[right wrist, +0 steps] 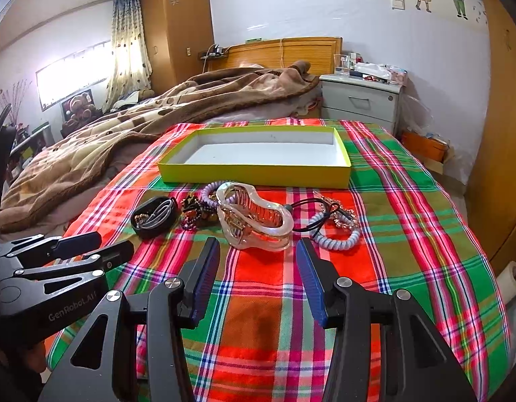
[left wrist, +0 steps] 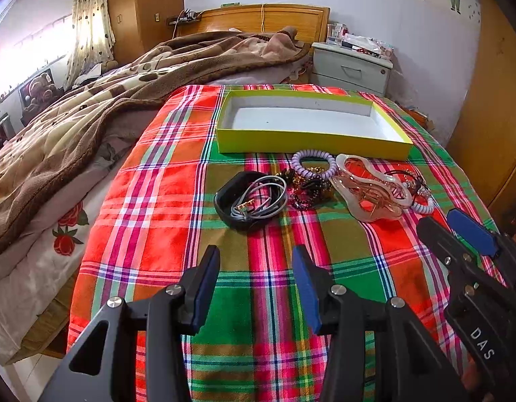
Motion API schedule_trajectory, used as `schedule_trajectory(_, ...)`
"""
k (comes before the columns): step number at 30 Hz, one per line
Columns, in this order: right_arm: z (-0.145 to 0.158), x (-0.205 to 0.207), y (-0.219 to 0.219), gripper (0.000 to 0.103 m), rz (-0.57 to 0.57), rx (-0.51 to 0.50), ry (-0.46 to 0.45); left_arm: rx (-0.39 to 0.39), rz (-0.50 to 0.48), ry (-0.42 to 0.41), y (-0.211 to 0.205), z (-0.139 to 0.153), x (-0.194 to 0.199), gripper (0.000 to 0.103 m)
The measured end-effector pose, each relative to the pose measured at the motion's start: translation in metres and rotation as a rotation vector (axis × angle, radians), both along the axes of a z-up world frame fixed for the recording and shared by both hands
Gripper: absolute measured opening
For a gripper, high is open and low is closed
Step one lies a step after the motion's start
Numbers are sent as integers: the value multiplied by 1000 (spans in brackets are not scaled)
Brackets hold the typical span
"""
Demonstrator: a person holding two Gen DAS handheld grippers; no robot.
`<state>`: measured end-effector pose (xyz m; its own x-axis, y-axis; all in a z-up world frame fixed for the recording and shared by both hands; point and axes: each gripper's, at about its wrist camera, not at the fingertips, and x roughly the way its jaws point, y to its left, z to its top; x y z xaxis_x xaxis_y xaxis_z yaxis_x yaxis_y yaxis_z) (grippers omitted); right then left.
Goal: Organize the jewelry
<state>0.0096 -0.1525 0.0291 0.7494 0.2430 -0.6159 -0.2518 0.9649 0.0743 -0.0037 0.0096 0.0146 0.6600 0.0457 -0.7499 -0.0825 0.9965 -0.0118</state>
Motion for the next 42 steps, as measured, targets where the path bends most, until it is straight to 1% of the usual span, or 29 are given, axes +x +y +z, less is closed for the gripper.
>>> schedule_trajectory(16, -1, 4, 1, 48, 6, -2, 1, -10, -7, 21, 3, -4, 7, 47)
schedule_trajectory(22, 0, 9, -2, 48, 17, 16, 0, -49, -20, 27, 9, -2, 12, 47)
schedule_trajectory(25, 2, 16, -3, 48, 64, 37, 1, -77, -20, 32, 16, -1, 16, 47)
schedule_trajectory(31, 4, 37, 6, 48, 228, 45, 27, -122, -31, 49, 32, -1, 28, 47)
schedule_trajectory(34, 2, 48, 16, 48, 295, 19, 50, -160, -43, 50, 40, -1, 33, 47)
schedule_trajectory(38, -9, 63, 29, 48, 367, -48, 113, -162, -41, 59, 48, -1, 39, 47)
schedule_trajectory(40, -13, 68, 32, 48, 366, -74, 132, -180, -40, 71, 53, -3, 42, 47)
schedule_trajectory(42, -16, 72, 32, 48, 374, -80, 145, -176, -40, 83, 57, -4, 45, 47)
